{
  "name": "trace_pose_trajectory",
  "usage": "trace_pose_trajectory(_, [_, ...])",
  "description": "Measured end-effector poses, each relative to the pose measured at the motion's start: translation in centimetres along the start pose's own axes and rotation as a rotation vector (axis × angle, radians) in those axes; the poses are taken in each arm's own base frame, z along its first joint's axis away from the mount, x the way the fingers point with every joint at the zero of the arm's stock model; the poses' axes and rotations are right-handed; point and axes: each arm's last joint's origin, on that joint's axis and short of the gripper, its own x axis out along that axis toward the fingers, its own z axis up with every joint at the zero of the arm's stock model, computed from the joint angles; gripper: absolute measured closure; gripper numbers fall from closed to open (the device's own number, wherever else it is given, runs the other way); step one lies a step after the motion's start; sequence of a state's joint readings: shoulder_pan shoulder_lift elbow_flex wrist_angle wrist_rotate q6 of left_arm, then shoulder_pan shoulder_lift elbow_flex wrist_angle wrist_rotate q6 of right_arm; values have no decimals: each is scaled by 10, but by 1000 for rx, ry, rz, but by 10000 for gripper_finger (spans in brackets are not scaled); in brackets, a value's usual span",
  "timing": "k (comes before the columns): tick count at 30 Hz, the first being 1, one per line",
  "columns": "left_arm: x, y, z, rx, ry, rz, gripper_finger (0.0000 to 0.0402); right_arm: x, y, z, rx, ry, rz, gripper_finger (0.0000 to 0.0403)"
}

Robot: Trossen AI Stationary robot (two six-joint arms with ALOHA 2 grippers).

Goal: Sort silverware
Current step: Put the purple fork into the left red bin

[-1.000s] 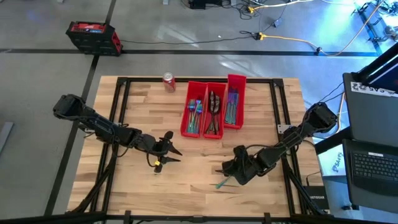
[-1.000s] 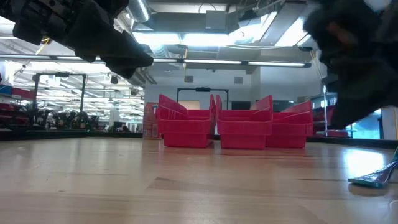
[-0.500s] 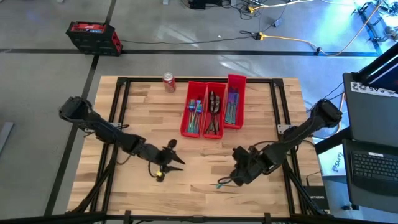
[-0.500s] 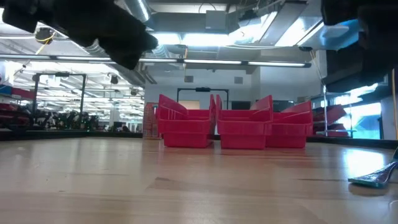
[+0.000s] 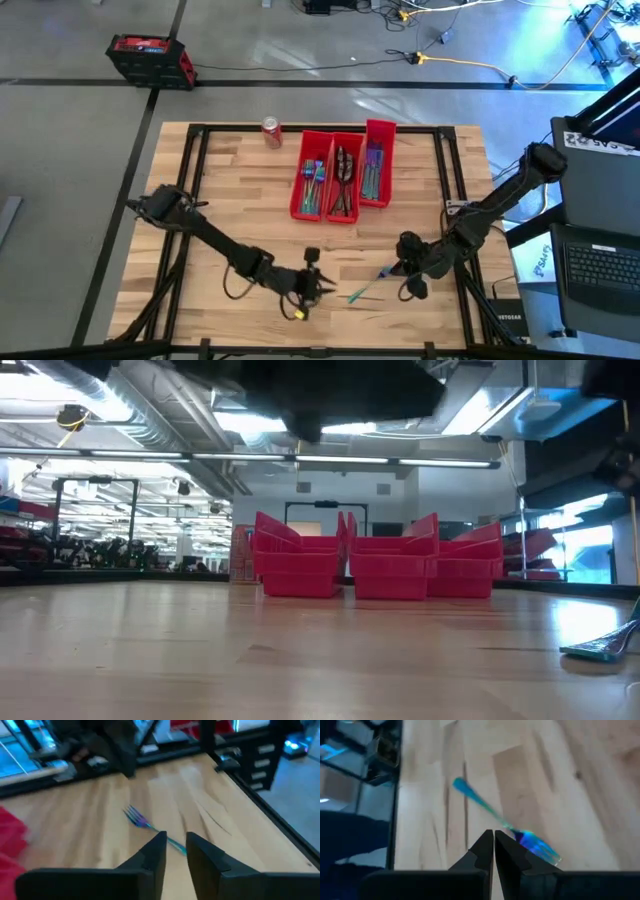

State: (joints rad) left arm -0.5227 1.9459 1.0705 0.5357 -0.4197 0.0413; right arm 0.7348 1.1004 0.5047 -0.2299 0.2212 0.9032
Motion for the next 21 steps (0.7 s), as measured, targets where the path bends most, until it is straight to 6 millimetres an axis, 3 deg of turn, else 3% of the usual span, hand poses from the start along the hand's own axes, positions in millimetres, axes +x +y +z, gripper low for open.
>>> trace_pose_trajectory(4, [13, -17, 3, -37, -20, -8, 372, 7, -20, -19, -80, 61, -54, 403])
trace_pose_trajectory(10, [37, -33, -13, -92, 20, 2, 400, 8, -22, -20, -195, 50, -64, 403])
trace_pose_trajectory(17, [49, -37, -25, -170, 39, 34, 401, 8, -22, -20, -224, 40, -82, 403])
trace_pose_trajectory(21, [48, -34, -20, -164, 3, 74, 401, 9, -25, -19, -261, -8, -130, 403])
